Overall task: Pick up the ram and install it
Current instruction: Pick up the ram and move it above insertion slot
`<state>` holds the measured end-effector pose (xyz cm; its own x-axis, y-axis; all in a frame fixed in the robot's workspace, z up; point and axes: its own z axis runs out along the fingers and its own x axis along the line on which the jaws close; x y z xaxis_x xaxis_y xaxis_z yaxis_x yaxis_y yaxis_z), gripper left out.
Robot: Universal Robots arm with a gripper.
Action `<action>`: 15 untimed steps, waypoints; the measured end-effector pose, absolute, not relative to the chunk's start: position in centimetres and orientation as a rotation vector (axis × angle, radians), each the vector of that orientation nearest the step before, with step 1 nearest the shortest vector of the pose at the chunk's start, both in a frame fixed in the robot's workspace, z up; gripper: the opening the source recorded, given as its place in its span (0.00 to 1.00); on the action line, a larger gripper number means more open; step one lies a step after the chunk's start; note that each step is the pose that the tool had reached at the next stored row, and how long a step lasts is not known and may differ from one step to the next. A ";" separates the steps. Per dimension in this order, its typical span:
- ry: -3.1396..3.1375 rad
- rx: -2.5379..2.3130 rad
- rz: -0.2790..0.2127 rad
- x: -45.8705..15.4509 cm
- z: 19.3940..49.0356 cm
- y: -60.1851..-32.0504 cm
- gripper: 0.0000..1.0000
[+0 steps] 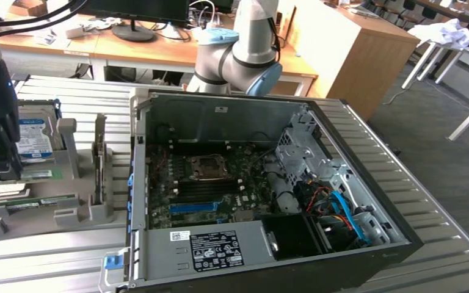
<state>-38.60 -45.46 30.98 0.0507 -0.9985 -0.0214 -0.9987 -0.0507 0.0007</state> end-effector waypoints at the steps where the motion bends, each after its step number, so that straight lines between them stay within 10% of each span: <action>1: 2.154 -2.267 0.025 -38.6 31.1 -45.5 0.13; 15: 2.154 -2.267 0.025 -38.6 32.7 -45.5 0.13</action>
